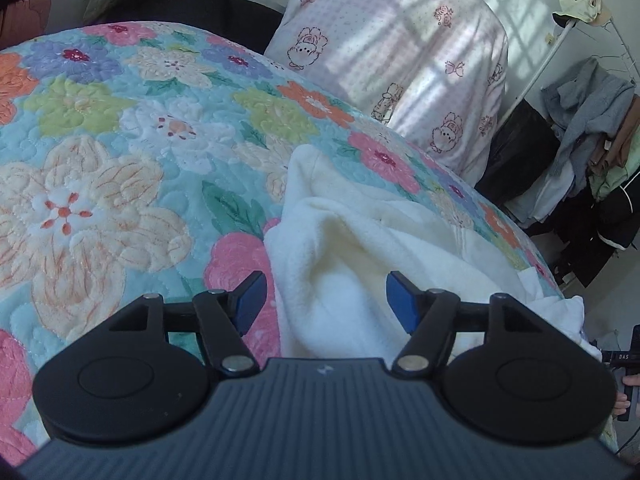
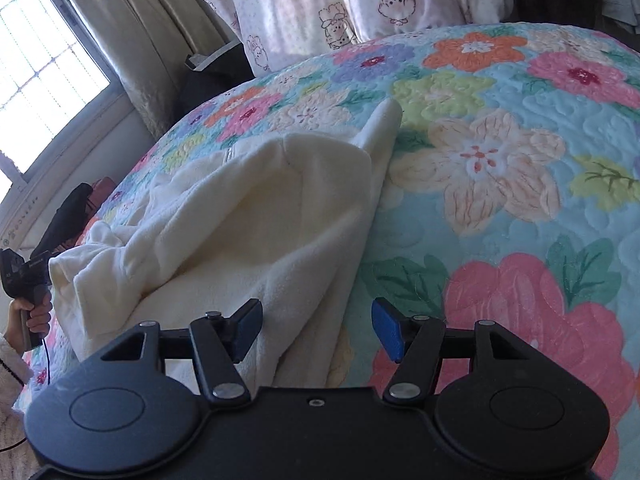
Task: Fold clothes
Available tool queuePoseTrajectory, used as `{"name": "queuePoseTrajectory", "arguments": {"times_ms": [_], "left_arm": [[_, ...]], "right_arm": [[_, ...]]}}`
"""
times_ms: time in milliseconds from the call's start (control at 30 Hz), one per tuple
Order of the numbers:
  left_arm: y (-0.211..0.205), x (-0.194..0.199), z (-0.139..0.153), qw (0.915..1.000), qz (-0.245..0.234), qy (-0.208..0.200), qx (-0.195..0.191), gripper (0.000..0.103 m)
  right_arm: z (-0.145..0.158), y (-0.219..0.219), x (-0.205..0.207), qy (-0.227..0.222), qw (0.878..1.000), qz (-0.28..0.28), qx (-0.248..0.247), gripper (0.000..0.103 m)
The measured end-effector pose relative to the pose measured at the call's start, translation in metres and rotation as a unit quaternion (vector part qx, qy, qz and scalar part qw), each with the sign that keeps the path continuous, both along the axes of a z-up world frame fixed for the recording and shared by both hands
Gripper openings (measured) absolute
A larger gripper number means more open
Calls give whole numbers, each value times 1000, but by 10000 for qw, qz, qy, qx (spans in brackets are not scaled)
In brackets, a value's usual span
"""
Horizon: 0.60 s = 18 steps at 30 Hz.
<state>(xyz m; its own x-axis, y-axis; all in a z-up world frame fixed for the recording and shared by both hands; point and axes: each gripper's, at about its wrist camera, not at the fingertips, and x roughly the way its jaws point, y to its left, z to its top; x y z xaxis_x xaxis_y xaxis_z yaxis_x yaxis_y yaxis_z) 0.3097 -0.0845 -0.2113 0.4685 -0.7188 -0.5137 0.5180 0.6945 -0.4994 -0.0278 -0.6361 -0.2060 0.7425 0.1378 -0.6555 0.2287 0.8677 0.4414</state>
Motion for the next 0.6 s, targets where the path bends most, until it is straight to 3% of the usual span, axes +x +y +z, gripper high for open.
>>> {"name": "queuePoseTrajectory", "arguments": {"times_ms": [67,133,200,267,400,467,500,533,567,600], "left_arm": [[-22,8,-4,9972,-194,165,696,66],[-40,5,-9,9924,-241,59,1205,66],[-44,1,-11,9936,-297,-26,1094,65],[-45,1,-14,9951,-190,38,970,63],[-48,2,-19,9961,65,222,853,29],[-61,-13,-5,9913,-83,-325,1270,23],[-67,-21,3,9870,-160,-607,1482,20],[-64,-24,9,9883,-82,-670,1370,20],[-58,-24,13,9903,40,-683,1211,20],[-55,-24,16,9906,49,-748,1145,20]], "right_arm": [[-2,1,13,-65,10000,-9,-50,66],[-3,-1,23,-186,9998,-45,56,66],[-10,-4,28,-287,9990,-79,327,66],[-14,-1,35,-260,9993,-215,160,66],[-4,15,50,-604,9941,-443,-787,66],[2,21,59,-746,9905,-308,-1113,65],[5,25,62,-776,9888,-169,-1262,45],[9,29,66,-806,9867,-34,-1411,25],[15,33,64,-897,9830,-55,-1604,14],[21,37,61,-987,9788,-79,-1792,14]]}}
